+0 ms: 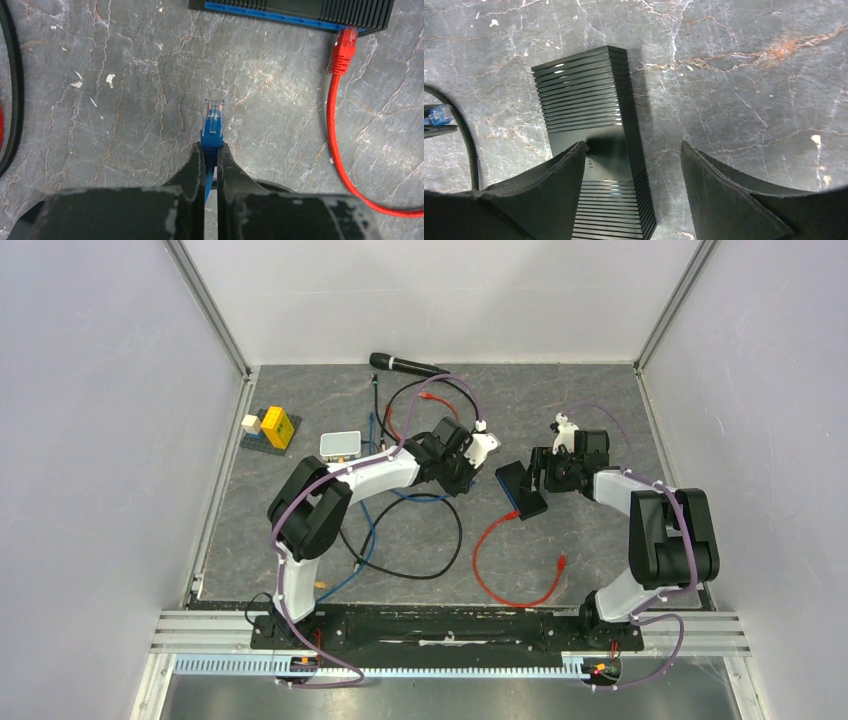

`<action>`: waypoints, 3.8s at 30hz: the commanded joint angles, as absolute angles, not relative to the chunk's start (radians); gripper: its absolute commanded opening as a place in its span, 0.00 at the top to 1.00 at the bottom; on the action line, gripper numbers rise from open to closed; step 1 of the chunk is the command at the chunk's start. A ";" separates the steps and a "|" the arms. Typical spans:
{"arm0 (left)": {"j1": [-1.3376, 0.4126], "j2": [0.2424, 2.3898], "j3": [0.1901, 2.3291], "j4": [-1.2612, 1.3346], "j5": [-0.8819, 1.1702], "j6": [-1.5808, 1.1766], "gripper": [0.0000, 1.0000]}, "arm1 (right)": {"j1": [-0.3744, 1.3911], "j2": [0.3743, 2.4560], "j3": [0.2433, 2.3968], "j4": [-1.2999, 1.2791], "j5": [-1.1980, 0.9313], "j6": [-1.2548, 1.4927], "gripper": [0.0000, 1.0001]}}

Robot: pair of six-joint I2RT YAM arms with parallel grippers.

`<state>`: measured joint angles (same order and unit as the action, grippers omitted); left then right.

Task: Insert the plug into the switch port
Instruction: Insert the connector into the switch port.

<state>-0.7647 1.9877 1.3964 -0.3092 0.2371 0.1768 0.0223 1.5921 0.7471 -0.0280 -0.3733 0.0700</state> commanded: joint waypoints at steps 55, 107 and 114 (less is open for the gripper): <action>-0.955 2.282 1.783 -0.559 0.205 -0.049 0.98 | 0.006 1.554 0.585 0.069 -0.509 0.147 0.54; -0.957 2.279 1.749 -0.611 0.157 -0.032 0.81 | -0.032 1.562 0.492 0.129 -0.603 0.160 0.54; -0.956 2.252 1.721 -0.588 0.142 -0.025 0.81 | -0.032 1.557 0.488 0.129 -0.600 0.157 0.54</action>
<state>-0.9504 2.2574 1.7653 -0.5697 0.1581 -0.0147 -0.0460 1.5398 0.5312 0.2321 -0.6174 0.1825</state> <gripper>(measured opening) 0.188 0.463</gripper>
